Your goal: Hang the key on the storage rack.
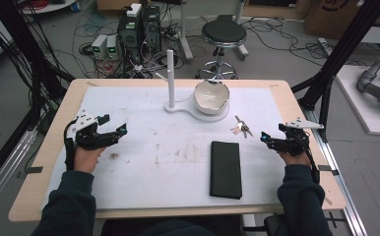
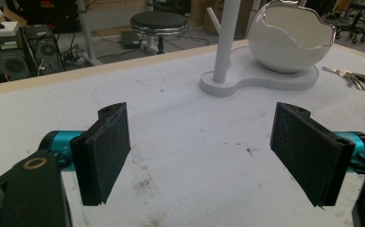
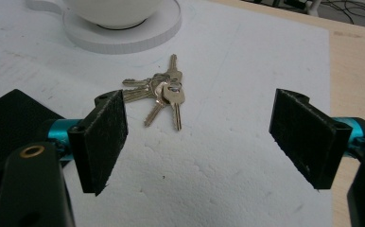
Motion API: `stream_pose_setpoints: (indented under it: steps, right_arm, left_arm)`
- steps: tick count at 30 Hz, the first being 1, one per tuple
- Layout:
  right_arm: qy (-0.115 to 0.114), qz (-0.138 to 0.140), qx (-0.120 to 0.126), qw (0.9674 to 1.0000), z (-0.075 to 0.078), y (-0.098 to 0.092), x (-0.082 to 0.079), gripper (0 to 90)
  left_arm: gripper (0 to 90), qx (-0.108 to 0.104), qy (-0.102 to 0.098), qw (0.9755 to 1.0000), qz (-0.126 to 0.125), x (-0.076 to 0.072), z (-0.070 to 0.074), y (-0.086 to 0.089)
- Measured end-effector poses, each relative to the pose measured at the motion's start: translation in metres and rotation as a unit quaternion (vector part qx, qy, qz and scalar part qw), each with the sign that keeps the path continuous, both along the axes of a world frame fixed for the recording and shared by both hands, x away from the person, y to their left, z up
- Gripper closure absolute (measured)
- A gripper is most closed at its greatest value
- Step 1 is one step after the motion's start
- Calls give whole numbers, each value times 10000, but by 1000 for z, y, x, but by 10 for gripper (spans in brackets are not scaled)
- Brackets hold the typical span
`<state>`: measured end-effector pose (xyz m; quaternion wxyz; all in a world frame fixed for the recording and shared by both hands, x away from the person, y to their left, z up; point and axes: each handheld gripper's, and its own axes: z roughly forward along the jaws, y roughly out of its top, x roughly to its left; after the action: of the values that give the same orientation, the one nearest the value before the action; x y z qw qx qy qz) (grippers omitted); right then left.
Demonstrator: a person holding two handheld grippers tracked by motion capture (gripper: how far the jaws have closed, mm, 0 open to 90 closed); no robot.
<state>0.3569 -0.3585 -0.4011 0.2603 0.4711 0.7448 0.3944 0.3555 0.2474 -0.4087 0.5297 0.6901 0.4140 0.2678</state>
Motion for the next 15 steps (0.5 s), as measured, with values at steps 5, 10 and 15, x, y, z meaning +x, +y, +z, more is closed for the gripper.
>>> stream_pose_setpoints:
  steps: [5,10,15]
  right_arm:
    - [9,5,-13,10000,-2,0,2,202]
    - [16,-2,-17,10000,-5,2,1,202]
    - [148,118,-27,9998,-9,12,5,204]
  left_arm:
    - [206,6,69,10000,14,2,-2,0]
    - [207,63,64,10000,-5,2,-3,-1]
    - [207,70,68,10000,7,1,-2,-1]
